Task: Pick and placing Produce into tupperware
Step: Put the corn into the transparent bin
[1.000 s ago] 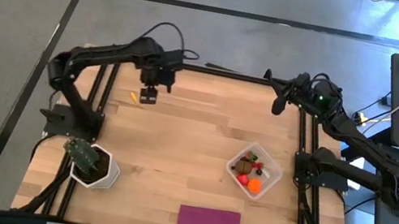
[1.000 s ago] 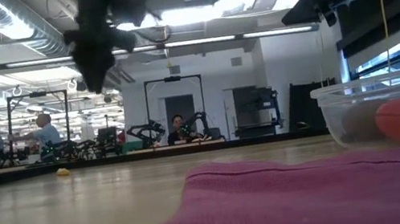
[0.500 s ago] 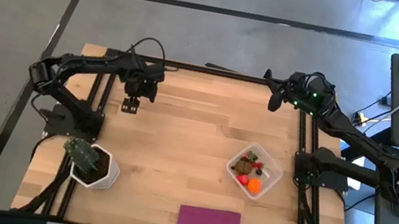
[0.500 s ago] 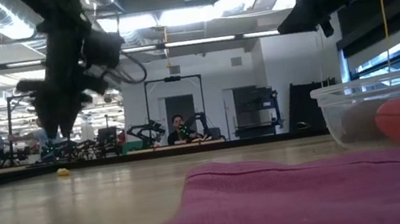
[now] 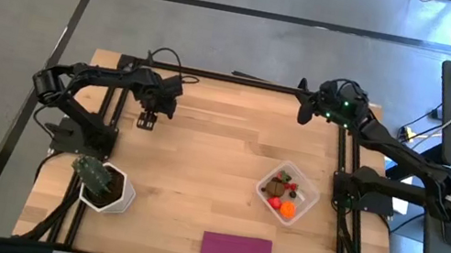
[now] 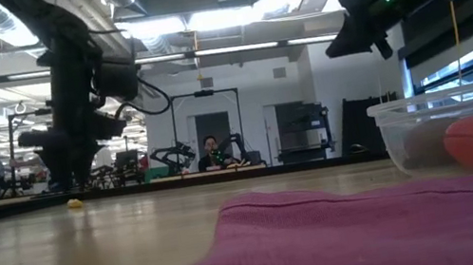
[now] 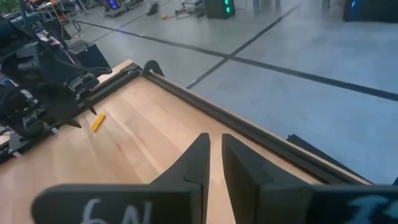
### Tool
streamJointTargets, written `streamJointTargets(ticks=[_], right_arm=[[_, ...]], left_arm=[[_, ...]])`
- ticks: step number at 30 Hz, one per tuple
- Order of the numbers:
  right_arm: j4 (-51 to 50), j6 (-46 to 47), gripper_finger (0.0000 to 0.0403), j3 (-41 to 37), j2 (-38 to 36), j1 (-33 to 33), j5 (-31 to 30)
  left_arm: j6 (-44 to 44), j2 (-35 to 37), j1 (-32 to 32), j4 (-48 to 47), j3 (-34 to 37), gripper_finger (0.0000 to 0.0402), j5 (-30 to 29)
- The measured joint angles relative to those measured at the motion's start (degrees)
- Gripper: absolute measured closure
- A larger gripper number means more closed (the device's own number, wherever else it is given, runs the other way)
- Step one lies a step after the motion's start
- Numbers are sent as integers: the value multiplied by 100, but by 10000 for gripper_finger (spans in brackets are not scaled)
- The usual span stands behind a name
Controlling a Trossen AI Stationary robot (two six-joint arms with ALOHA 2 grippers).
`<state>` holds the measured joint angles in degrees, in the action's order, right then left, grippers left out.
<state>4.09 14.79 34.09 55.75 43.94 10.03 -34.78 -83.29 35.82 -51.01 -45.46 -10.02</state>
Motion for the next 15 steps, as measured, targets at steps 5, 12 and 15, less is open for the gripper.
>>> streamJointTargets(ticks=[5,12,15], right_arm=[[53,-2,356,0,97,0,1],[297,-25,356,0,94,-2,1],[374,-25,356,0,94,-2,1]], left_arm=[[-338,0,140,469,181,188,2],[-336,0,222,527,341,205,164],[-334,0,220,576,416,211,177]])
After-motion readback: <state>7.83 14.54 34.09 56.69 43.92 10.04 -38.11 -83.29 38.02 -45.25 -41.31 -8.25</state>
